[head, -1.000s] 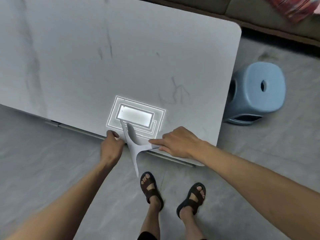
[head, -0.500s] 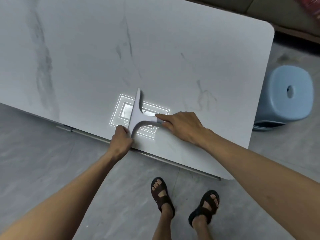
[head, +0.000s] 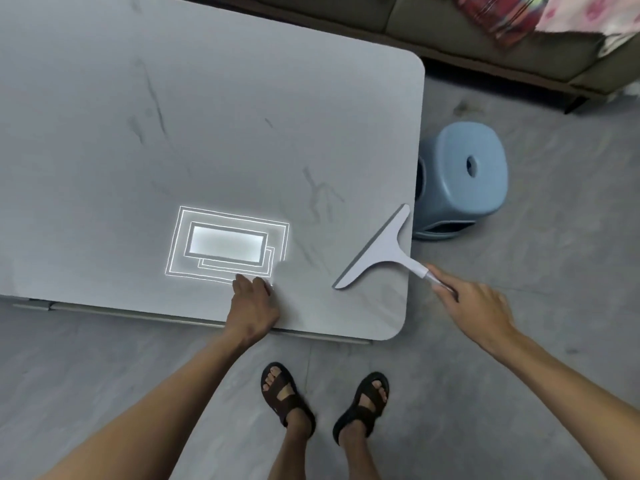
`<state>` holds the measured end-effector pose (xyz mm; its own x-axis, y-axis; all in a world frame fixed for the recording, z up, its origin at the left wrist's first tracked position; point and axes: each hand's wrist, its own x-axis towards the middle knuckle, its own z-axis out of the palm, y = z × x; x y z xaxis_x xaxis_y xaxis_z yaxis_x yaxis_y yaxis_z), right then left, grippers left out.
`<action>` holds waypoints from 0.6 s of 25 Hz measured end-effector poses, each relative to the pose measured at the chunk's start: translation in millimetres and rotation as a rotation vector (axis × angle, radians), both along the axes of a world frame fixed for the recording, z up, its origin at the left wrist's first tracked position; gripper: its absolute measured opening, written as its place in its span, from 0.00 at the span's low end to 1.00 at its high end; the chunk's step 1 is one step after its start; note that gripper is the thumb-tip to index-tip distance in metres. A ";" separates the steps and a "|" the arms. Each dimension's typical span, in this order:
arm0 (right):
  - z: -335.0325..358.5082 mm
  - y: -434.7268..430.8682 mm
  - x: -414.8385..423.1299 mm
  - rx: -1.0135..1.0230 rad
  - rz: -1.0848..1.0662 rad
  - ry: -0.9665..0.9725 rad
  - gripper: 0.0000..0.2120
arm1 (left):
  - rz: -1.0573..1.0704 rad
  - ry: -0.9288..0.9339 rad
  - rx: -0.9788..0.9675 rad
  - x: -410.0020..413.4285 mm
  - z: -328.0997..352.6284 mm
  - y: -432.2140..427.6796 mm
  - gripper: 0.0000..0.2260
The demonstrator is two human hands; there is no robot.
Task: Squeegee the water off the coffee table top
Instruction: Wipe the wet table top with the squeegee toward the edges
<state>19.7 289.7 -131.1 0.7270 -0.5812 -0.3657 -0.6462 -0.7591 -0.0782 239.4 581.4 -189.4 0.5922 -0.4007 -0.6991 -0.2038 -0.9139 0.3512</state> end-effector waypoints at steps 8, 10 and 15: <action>35.3 6.5 -50.1 -0.096 -0.055 -0.088 0.17 | 0.068 0.004 -0.074 -26.8 16.9 -10.8 0.09; 40.5 32.0 -26.5 -0.004 0.157 -0.174 0.17 | 0.142 -0.022 -0.065 -27.0 17.0 2.4 0.07; 5.7 126.5 61.9 0.298 0.712 -0.023 0.18 | 0.362 -0.130 -0.035 -17.1 15.1 44.8 0.06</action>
<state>81.6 416.2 -125.5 0.8981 0.1502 -0.4134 -0.0057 -0.9358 -0.3524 222.4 626.2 -174.3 0.7826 -0.1712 -0.5985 0.0854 -0.9229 0.3755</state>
